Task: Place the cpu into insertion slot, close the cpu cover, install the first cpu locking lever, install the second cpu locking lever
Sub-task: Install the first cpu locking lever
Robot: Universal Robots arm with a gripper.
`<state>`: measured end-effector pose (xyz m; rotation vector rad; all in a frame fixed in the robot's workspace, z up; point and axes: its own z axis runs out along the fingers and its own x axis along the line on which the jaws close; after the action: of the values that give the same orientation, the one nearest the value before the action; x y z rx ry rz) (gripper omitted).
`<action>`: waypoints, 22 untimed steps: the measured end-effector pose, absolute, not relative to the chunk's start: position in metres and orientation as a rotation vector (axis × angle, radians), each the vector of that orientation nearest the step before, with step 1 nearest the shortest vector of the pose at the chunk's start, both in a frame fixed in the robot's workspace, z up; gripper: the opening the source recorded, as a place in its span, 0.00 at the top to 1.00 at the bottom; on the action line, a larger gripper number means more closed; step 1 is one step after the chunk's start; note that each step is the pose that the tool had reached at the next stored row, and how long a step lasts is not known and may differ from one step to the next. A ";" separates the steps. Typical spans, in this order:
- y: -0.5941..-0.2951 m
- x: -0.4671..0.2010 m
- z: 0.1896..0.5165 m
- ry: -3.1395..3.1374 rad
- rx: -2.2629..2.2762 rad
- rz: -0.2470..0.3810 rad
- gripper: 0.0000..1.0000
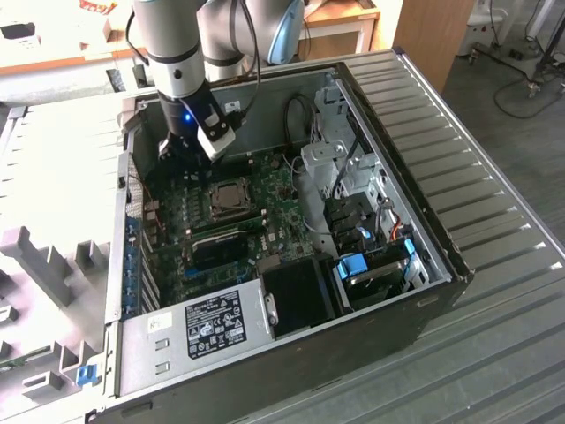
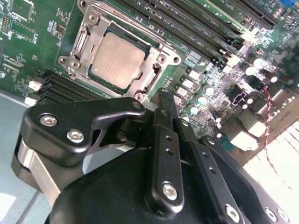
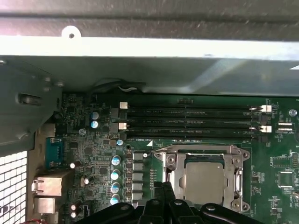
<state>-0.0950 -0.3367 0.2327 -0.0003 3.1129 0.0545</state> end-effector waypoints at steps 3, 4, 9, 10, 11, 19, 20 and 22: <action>-0.337 -0.095 0.236 3.113 0.000 0.055 0.90; -0.337 -0.095 0.237 3.113 0.000 0.054 0.90; -0.337 -0.095 0.237 3.113 0.000 0.055 0.90; -0.337 -0.095 0.237 3.113 0.000 0.055 0.90; -0.337 -0.095 0.237 3.113 0.000 0.055 0.90; -0.337 -0.101 0.237 3.110 0.000 0.054 0.90; -0.337 -0.102 0.237 3.110 0.000 0.054 0.90; -0.337 -0.102 0.237 3.110 -0.001 0.054 0.90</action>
<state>-0.1022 -0.3366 0.2373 -0.0005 3.1099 0.0545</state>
